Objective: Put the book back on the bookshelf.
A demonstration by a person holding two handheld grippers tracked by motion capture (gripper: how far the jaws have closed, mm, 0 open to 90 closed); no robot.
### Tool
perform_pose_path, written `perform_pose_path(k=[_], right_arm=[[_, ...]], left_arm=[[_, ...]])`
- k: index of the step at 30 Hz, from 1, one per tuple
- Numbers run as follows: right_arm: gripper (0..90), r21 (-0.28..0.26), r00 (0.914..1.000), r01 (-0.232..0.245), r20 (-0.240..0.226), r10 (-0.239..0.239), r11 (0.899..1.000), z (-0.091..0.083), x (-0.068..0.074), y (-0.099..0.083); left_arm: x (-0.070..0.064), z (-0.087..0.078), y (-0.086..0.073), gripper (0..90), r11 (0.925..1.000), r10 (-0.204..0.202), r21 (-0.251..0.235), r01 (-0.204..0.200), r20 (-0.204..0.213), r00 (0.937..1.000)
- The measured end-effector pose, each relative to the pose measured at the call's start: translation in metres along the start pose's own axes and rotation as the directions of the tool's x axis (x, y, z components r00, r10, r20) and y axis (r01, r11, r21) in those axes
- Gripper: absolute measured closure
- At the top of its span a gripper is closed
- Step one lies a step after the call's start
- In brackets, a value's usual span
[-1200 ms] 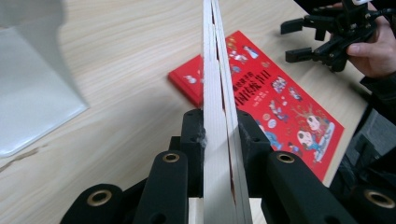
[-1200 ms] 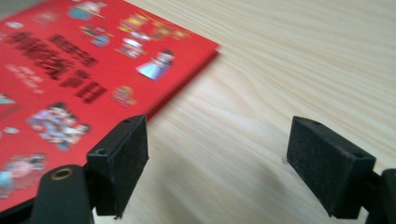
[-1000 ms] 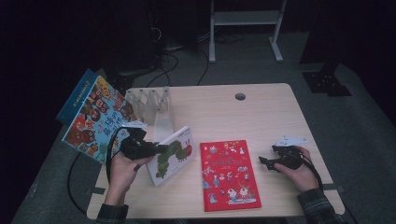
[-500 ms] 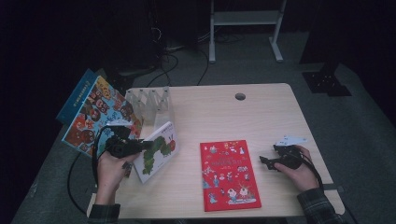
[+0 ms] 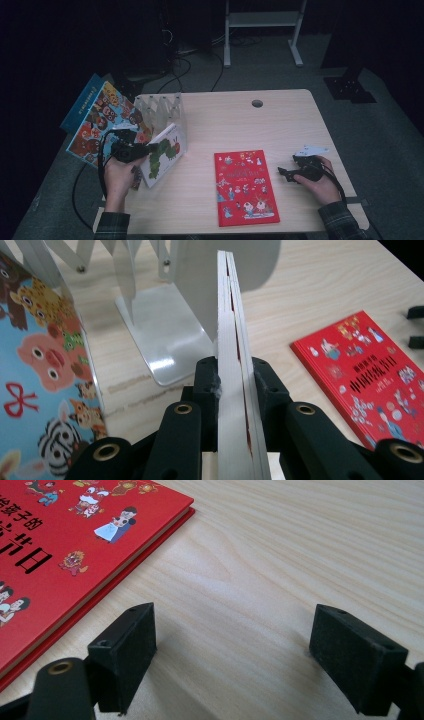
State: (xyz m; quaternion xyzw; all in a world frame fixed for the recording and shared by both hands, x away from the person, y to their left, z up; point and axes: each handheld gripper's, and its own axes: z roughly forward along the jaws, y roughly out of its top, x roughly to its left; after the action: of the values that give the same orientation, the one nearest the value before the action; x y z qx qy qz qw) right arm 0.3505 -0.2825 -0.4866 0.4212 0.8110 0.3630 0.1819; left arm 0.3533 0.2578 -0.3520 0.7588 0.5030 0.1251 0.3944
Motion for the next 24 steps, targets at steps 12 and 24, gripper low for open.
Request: perform_pose_path(k=[12,24], right_arm=[[17.8,0.0,1.0,-0.001,0.001,0.001,1.0,0.0,0.0,0.0],[17.7,0.002,1.0,-0.004,0.002,0.004,1.0,0.0,0.0,0.0]], left_arm=[[0.013,0.022,0.019,76.0,0.9979,-0.014,-0.064,0.012,-0.032,0.9994],[0.02,0.044,0.035,75.9,0.9945,-0.023,-0.103,0.018,-0.045,0.9987]])
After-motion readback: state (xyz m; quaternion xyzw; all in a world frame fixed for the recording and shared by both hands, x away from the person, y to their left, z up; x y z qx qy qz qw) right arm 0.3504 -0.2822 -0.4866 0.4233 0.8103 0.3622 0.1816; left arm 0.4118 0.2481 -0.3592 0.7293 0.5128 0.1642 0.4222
